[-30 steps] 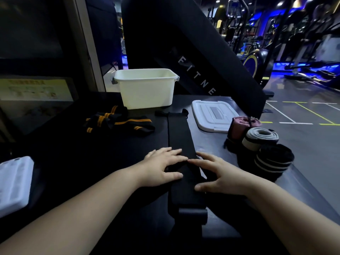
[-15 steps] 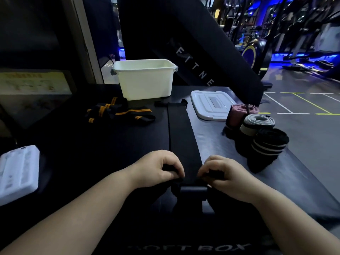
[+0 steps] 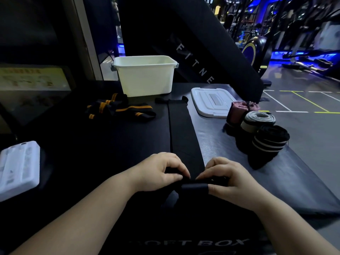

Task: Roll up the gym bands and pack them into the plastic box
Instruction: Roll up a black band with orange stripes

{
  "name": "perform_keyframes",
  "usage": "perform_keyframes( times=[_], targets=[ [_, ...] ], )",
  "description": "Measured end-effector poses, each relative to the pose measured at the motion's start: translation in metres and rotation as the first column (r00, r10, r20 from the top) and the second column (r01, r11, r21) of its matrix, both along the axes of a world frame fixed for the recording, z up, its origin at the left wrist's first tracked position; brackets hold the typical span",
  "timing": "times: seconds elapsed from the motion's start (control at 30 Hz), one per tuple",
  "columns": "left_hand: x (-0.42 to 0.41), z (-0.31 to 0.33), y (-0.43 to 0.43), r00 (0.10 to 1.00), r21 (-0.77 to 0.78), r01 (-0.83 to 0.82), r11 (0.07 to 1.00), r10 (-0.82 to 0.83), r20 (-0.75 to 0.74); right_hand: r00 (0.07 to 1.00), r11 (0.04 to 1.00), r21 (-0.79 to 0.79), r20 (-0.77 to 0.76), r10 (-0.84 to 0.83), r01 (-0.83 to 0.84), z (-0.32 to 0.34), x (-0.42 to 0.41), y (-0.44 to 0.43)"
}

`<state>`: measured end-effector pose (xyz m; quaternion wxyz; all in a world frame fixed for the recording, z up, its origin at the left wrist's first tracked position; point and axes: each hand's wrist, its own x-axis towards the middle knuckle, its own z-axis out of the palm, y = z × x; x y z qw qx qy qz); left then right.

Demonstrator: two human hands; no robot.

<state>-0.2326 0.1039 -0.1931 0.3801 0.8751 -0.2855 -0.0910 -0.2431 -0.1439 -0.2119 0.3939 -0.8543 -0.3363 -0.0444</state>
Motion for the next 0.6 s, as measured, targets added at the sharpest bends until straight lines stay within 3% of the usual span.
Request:
perform_keyframes(
  times=[0.2, 0.37, 0.6],
  targets=[
    [-0.009, 0.001, 0.001, 0.996, -0.061, -0.025, 0.998, 0.02, -0.089, 1.0, 0.995, 0.092, 0.003, -0.026, 0.026, 0.003, -0.007, 0.003],
    [-0.015, 0.003, 0.002, 0.988, -0.122, -0.026, 0.992, 0.007, -0.156, 0.999, 0.998, 0.045, -0.04, -0.033, 0.035, 0.003, -0.011, 0.004],
    [-0.016, 0.007, 0.004, 0.991, 0.023, 0.054, 0.998, -0.05, -0.127, 0.987, 0.999, 0.032, -0.159, 0.02, -0.015, 0.01, -0.016, -0.004]
  ],
)
